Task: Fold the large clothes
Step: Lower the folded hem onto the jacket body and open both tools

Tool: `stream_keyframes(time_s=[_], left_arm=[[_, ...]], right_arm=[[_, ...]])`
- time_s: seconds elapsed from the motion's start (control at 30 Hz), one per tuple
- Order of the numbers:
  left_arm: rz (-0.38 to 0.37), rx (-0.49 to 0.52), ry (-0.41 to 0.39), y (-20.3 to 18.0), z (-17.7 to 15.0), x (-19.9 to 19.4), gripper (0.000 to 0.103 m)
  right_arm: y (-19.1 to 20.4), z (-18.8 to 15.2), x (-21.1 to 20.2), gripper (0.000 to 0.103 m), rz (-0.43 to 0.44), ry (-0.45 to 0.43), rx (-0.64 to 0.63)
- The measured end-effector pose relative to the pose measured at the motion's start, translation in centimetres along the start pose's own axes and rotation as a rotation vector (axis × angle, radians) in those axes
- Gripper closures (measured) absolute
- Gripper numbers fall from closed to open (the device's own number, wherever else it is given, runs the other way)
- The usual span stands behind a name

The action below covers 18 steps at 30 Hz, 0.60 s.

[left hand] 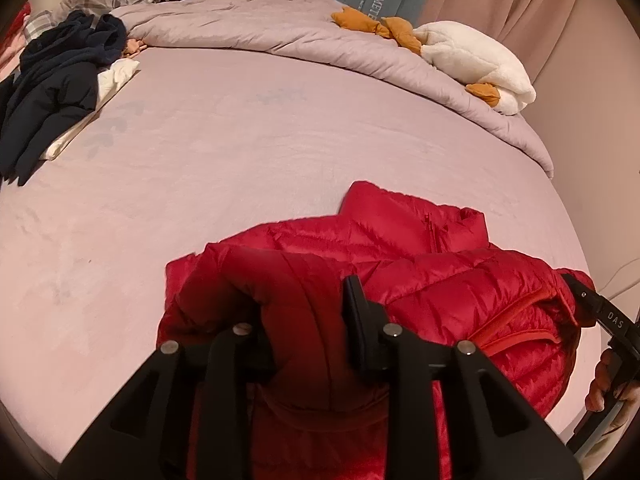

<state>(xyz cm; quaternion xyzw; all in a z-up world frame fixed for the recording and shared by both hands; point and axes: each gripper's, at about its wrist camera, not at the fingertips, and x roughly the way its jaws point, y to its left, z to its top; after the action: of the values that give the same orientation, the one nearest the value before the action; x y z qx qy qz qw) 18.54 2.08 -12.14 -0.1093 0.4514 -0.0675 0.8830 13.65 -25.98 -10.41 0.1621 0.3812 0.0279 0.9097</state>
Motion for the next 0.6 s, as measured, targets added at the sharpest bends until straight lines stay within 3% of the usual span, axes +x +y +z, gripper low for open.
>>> stream_keyframes(time_s=[0.13, 0.27, 0.43, 0.6], left_arm=[[-0.011, 0.021, -0.008, -0.2, 0.4, 0.6, 0.069], [-0.050, 0.034, -0.013, -0.2, 1.3, 0.6, 0.066], [-0.122, 0.008, -0.039, 0.1, 2.6, -0.2, 0.057], [-0.136, 0.021, -0.050, -0.1, 3.2, -0.8, 0.050]], right_arm=[[-0.4, 0.4, 0.2, 0.074, 0.015, -0.007, 0.009], [-1.2, 1.3, 0.1, 0.058, 0.068, -0.014, 0.057], [-1.7, 2.6, -0.8, 0.050, 0.094, -0.048, 0.099], [-1.8, 3.3, -1.9, 0.042, 0.102, -0.098, 0.095]])
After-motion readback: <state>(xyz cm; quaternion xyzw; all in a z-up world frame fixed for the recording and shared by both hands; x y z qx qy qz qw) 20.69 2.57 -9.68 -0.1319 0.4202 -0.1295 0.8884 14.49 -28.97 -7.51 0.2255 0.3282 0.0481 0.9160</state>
